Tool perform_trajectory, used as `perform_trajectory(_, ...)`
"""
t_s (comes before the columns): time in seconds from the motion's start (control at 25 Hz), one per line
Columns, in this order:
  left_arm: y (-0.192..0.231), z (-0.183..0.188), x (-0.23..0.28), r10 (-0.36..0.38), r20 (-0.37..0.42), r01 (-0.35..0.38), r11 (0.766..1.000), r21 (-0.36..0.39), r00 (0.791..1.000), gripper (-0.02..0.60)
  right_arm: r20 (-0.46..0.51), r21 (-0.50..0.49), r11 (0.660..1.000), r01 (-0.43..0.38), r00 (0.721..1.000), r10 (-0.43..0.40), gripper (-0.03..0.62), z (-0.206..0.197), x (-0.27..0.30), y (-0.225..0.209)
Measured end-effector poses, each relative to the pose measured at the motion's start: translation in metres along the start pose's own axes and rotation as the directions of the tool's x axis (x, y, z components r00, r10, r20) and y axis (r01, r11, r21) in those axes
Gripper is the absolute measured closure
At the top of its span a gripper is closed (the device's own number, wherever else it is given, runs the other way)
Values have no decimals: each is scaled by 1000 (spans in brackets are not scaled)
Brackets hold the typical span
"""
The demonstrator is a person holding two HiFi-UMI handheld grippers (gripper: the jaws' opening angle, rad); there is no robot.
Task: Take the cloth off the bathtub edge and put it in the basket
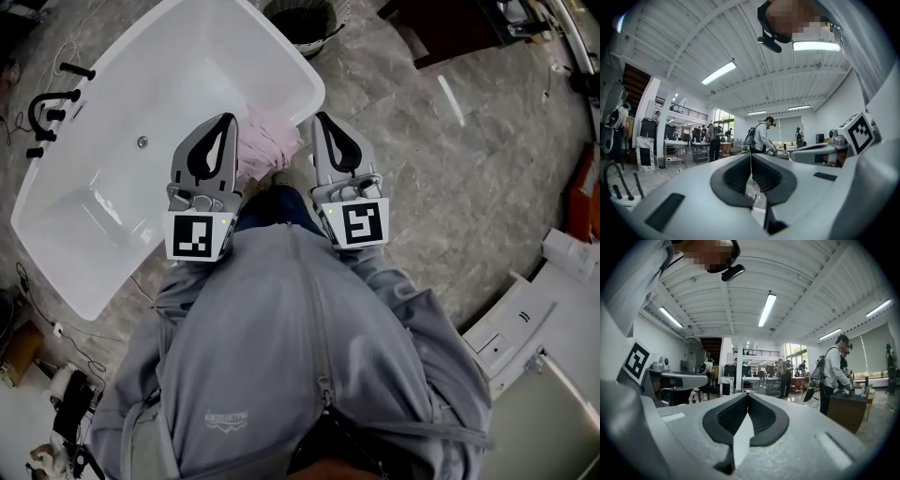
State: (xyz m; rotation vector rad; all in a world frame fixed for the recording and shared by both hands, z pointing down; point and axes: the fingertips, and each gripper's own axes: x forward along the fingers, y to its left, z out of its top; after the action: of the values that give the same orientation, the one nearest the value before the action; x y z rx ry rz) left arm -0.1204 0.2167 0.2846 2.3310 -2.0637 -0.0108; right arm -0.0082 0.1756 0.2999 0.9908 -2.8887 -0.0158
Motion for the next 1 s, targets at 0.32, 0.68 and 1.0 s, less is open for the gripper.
perform_trajectory(0.32,6,-50,-1,48,-99,-47,999,11,994,572,-54,53,991,-122,991,125,591,-47,25,11)
perform_trajectory(0.68,12,-117,1,28,-194,-20,999,45,981,572,-131,41,975,-220,966,223,591,-112,36,18)
perform_trajectory(1.0,25,-171,6,41,-244,-35,999,29,969,572,-172,15,957,-291,942,289,591,-171,44,28)
